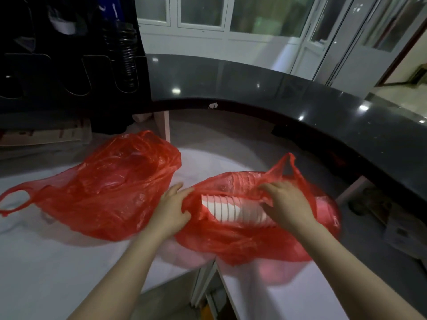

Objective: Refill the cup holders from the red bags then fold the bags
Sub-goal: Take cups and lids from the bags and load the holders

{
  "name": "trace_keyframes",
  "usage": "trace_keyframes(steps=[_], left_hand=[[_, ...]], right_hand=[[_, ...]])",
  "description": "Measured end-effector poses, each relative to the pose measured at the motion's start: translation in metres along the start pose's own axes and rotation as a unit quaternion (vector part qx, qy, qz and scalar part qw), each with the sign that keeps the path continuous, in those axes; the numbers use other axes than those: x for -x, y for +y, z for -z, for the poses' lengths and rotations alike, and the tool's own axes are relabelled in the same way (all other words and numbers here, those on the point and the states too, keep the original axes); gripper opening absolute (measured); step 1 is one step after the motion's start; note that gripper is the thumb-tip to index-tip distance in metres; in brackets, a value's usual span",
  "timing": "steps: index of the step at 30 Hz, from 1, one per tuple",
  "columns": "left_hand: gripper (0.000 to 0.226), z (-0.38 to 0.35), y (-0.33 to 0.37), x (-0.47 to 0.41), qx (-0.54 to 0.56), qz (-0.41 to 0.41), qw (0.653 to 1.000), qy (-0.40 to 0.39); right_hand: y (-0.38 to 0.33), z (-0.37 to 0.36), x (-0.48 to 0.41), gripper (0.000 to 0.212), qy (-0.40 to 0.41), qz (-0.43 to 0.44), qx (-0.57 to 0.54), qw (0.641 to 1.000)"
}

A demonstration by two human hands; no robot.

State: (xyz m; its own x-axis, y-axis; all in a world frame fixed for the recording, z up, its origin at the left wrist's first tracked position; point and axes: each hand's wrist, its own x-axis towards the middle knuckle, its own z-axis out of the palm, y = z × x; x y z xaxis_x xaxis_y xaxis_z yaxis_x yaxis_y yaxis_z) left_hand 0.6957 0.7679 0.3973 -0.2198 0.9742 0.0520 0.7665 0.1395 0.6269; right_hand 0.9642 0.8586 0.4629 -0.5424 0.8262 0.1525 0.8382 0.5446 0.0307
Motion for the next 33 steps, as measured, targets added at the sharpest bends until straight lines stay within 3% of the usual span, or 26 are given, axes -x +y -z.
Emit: trace_keyframes(steps=[3, 5, 10, 12, 18, 22, 24, 27, 30, 33], left_hand=[[0.051, 0.0, 0.027, 0.009, 0.13, -0.098, 0.98, 0.116], [0.033, -0.006, 0.042, 0.011, 0.116, -0.129, 0.979, 0.108], [0.006, -0.029, 0.041, 0.018, 0.025, -0.041, 0.995, 0.089], [0.014, -0.031, 0.033, 0.02, 0.033, -0.007, 0.996, 0.088], [0.032, -0.029, 0.018, 0.017, 0.135, 0.037, 0.99, 0.03], [0.031, -0.036, 0.018, 0.017, 0.203, 0.111, 0.973, 0.021], [0.017, -0.036, 0.022, 0.014, 0.192, 0.119, 0.974, -0.02], [0.023, -0.036, 0.032, 0.011, 0.235, 0.136, 0.957, -0.098], [0.007, -0.035, 0.046, 0.007, 0.334, 0.183, 0.921, -0.087], [0.023, -0.031, 0.061, 0.003, 0.336, 0.183, 0.923, -0.045]], right_hand=[[0.005, 0.006, 0.01, 0.034, 0.147, 0.009, 0.022, 0.989], [0.009, 0.006, 0.015, 0.031, 0.173, 0.031, 0.043, 0.983], [0.028, -0.005, 0.029, 0.042, 0.075, 0.124, 0.048, 0.988], [0.038, -0.011, 0.036, 0.044, 0.024, 0.111, 0.01, 0.994], [0.044, -0.018, 0.039, 0.043, -0.003, 0.084, -0.022, 0.996], [0.037, -0.016, 0.035, 0.054, 0.04, 0.08, -0.084, 0.992], [0.032, -0.014, 0.03, 0.053, 0.056, 0.091, -0.095, 0.99], [0.019, -0.015, 0.026, 0.042, 0.056, 0.149, -0.079, 0.984], [0.008, -0.019, 0.024, 0.035, 0.005, 0.154, -0.084, 0.985], [0.003, -0.021, 0.021, 0.042, -0.049, 0.132, -0.119, 0.983]])
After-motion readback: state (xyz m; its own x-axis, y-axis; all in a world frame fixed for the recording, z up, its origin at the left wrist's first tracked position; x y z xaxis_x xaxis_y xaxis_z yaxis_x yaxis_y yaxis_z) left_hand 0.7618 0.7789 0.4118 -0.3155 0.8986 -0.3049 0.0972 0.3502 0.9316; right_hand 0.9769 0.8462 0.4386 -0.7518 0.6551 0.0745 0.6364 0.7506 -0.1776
